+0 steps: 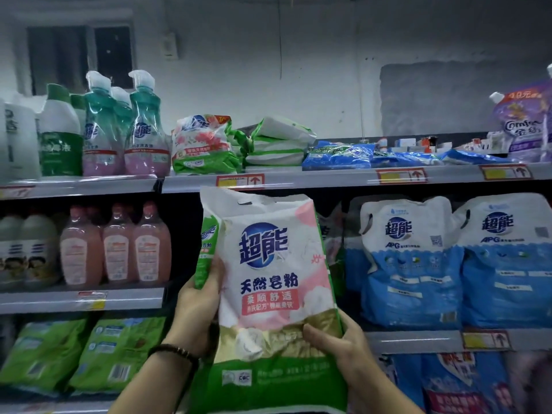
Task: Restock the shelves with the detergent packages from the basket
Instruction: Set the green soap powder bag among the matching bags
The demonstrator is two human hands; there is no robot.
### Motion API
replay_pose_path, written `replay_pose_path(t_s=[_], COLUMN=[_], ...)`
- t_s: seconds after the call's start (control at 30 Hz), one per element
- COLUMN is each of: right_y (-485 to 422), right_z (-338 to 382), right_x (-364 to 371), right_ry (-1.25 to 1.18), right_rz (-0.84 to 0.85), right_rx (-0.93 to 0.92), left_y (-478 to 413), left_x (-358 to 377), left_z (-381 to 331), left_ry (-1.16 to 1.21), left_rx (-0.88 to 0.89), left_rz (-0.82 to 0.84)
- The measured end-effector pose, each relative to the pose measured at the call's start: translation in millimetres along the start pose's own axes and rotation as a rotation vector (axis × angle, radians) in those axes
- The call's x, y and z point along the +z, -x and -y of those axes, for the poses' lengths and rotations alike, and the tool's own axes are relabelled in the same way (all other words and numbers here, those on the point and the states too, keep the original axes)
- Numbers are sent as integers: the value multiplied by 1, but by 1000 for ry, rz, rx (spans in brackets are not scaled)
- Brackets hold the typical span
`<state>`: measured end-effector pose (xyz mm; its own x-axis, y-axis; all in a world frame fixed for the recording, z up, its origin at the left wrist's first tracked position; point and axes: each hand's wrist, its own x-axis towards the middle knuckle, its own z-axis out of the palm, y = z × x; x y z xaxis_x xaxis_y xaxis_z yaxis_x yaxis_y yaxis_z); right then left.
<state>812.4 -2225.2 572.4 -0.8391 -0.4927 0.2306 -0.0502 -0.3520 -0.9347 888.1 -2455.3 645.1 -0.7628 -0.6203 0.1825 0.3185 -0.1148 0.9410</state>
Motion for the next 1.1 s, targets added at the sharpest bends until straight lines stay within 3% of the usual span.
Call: replay_pose_path(t_s=[0.13,0.2,0.37,0.5,0.6,0.87,0.97,1.1], right_y=[-22,-34,-66,-97,-129,-245,-271,-276], right_z=[3,1,-13,-14,-8,-22,-66,-100], right_x=[1,3,8,10,16,28,20,12], right_ry=[-39,-17,49,72,26,442,651,747], right_rz=[-81,-121,-112,-129,-33,-59,-89,-133], right_rx=[9,29,106,99,49,-105,-26,21], left_y=[-1,1,-26,-56,-91,-212,-240,-264], left_x=[-29,-37,-40,-36,-32,-40,-48,-62], left_z=[10,28,56,53,44,62,108,147], left_ry=[-471,-567,-342,-315,-355,-488,-526,-519], left_rx=[-38,-38,-59,22,105,373,309,177], left_rz=[202,250,223,213,205,74,-21,-41])
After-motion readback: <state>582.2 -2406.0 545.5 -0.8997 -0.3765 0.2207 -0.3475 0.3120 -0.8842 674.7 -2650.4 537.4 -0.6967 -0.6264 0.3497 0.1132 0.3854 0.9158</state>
